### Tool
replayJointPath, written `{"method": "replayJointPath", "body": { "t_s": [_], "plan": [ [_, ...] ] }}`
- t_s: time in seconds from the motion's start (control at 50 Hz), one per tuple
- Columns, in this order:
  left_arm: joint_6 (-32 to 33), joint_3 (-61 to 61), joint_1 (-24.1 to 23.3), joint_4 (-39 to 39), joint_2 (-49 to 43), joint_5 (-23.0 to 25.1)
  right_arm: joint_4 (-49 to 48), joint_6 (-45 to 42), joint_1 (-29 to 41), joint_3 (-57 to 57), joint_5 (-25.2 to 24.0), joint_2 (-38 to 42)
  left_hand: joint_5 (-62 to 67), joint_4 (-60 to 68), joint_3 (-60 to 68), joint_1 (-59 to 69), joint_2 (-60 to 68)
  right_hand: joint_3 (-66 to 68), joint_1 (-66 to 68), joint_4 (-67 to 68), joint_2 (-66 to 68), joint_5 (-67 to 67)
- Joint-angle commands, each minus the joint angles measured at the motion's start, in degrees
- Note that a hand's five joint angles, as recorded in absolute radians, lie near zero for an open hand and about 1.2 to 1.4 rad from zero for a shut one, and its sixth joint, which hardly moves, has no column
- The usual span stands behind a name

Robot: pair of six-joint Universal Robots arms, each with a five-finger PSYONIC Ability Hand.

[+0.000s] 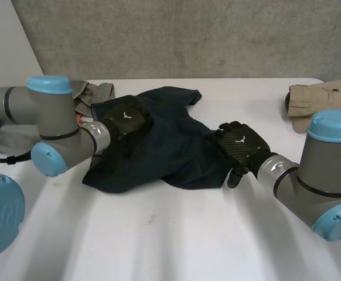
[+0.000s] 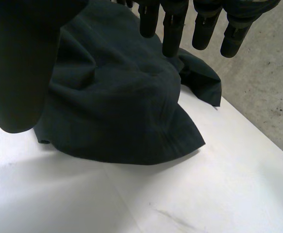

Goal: Fold the laundry.

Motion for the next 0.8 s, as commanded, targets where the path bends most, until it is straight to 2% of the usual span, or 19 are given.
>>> {"method": "replayJointPath", "body": {
  "t_s": [0.02, 0.1, 0.16, 0.26, 0.32, 0.38, 0.48, 0.58, 0.8],
  "plan": [
    [-0.09, -0.26, -0.05, -0.27, 1.48, -0.42, -0.38, 1.26, -0.02, -0.09, 0.1, 0.07, 0.54, 0.32, -0.12, -2.28, 0.03, -1.6, -2.14, -1.41, -7.45, -2.6],
    [-0.35, -0.78, 0.3, -2.63, 3.85, -2.44, -0.64, 1.87, -0.29, -0.09, 0.19, 0.07, 7.93, 7.71, 7.26, 5.11, 7.41, -1.6, -2.14, -1.41, -7.45, -2.6],
    [-1.76, -4.37, 1.26, -10.0, 11.04, -8.75, -1.08, 2.31, -0.55, -0.18, 0.1, 0.07, 12.98, 12.77, 12.32, 10.16, 12.47, -1.6, -2.14, -1.41, -7.45, -2.6],
    [-1.76, -12.37, 2.06, -14.15, 18.26, -13.78, -1.17, 2.75, -0.81, -0.35, 0.02, 0.15, 17.86, 17.64, 17.2, 15.04, 17.35, -1.6, -2.14, -1.41, -7.45, -2.6],
    [-1.5, -19.4, 3.02, -13.02, 22.22, -14.66, -1.17, 2.84, -0.73, -0.35, 0.19, 0.24, 22.74, 22.52, 22.07, 19.92, 22.23, -1.6, -2.14, -1.41, -7.45, -2.6],
    [-0.88, -26.0, 3.99, -8.63, 24.51, -13.7, -1.17, 2.93, -0.55, -0.26, 0.19, 0.24, 25.44, 25.22, 24.77, 22.62, 24.92, -1.6, -2.14, -1.41, -7.45, -2.6],
    [0.26, -33.21, 4.69, -0.9, 24.69, -13.78, -1.17, 2.93, -0.38, 0.0, 0.19, 0.24, 29.64, 29.42, 28.98, 26.82, 29.13, -1.6, -2.14, -1.41, -7.45, -2.6],
    [0.96, -36.73, 4.61, 6.75, 23.03, -14.13, -1.52, 2.93, -0.2, 0.35, 0.19, 0.24, 28.47, 28.25, 27.81, 25.65, 27.96, -1.6, -2.14, -1.41, -7.45, -2.6],
    [1.23, -35.95, 2.59, 7.46, 18.37, -17.47, -2.49, 2.93, -0.29, 0.7, 0.19, 0.24, 30.64, 30.43, 29.98, 27.82, 30.13, -1.6, -2.14, -1.41, -7.45, -2.6]
  ]
}}
